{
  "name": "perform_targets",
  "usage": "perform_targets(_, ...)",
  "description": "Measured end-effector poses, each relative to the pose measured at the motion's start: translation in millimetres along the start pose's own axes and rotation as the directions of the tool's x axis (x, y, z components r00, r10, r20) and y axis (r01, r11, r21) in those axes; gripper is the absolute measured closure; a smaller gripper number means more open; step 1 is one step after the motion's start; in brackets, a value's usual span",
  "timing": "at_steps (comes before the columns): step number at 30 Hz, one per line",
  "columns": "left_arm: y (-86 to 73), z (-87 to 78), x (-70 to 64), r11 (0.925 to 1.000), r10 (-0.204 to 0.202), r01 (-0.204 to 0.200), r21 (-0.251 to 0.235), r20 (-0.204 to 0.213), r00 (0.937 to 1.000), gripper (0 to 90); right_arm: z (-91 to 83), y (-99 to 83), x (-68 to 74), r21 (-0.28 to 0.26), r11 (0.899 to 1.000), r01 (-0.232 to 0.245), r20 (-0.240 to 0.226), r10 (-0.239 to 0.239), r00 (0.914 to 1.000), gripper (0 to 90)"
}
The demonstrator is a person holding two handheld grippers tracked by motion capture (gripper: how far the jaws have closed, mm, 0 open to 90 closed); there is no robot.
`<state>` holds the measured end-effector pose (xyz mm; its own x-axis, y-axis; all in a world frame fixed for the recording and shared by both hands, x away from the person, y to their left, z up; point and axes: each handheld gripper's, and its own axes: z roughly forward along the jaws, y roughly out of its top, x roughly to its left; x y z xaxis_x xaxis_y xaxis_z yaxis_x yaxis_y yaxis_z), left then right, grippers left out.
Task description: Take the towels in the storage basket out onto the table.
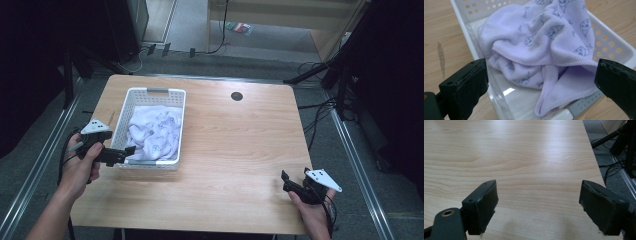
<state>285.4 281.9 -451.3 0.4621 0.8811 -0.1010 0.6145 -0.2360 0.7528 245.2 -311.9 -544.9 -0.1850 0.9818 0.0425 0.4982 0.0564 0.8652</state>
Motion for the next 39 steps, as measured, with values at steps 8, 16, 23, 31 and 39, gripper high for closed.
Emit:
perform_targets(8, 14.7, 16.0, -5.1, 0.9996, 0.001, -0.001, 0.03, 0.026, 0.9997, 0.0, -0.4, -0.2, -0.6, -0.002, 1.0, 0.0, -0.003, 0.0, 1.0, 15.4)
perform_targets(16, 30.9, 34.1, -11.4, 0.9954, 0.02, -0.025, 0.092, 0.053, 0.9984, 0.0, -0.5, -0.1, -0.6, -0.003, 1.0, 0.003, -0.008, -0.003, 1.0, 15.4)
perform_targets(23, 43.0, 50.9, -13.4, 0.9889, 0.047, -0.051, 0.139, 0.037, 0.9982, 0.0, -0.5, -0.1, -0.5, -0.002, 1.0, 0.005, -0.016, -0.005, 0.9999, 15.5)
perform_targets(31, 50.0, 73.5, -7.1, 0.9766, 0.069, -0.068, 0.204, 0.002, 0.9976, 0.0, -0.2, 0.0, -0.5, 0.0, 1.0, 0.008, -0.019, -0.008, 0.9998, 15.6)
perform_targets(39, 58.1, 90.8, -7.4, 0.9671, 0.081, -0.076, 0.243, -0.014, 0.9966, 0.0, -0.2, 0.0, -0.5, 0.001, 1.0, 0.008, -0.02, -0.008, 0.9998, 15.6)
